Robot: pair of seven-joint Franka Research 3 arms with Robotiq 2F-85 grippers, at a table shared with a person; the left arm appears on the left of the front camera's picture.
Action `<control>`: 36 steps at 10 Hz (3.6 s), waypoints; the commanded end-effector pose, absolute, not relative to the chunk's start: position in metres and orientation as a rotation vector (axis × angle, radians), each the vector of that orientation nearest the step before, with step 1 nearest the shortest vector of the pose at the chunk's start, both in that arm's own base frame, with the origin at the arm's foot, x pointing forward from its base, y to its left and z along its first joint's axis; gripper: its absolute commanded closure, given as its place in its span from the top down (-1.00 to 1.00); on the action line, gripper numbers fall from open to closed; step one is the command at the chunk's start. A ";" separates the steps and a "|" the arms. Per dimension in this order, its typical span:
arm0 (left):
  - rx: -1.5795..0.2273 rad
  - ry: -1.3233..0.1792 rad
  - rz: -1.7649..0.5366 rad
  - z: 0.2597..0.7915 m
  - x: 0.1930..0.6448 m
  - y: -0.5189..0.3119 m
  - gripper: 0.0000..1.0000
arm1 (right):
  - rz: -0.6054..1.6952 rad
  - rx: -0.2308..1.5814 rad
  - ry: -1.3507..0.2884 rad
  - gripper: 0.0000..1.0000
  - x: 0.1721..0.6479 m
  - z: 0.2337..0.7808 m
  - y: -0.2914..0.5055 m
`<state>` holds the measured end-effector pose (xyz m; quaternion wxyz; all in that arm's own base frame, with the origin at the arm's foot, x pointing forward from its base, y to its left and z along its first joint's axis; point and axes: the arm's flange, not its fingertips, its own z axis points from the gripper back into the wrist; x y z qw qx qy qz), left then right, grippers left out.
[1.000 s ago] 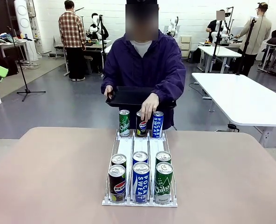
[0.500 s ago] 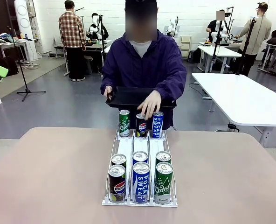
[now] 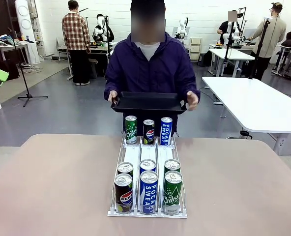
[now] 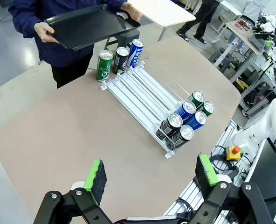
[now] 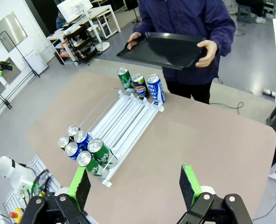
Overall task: Retrieve and hand over the desired beverage to the person.
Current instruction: Pick up a can of the same type that the person held from the Automatic Can Dispenser.
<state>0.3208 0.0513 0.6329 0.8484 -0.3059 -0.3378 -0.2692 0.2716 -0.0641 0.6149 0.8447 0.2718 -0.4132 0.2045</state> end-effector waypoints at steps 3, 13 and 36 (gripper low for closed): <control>-0.481 -0.489 -0.796 0.616 0.332 -0.067 1.00 | 0.445 0.592 -0.873 1.00 0.274 0.615 -0.064; -0.079 -0.107 -0.342 0.492 0.319 -0.301 1.00 | 0.445 0.592 -0.873 1.00 0.274 0.615 -0.064; -0.070 -0.114 -0.024 0.416 0.344 -0.334 1.00 | 0.445 0.592 -0.873 1.00 0.274 0.615 -0.064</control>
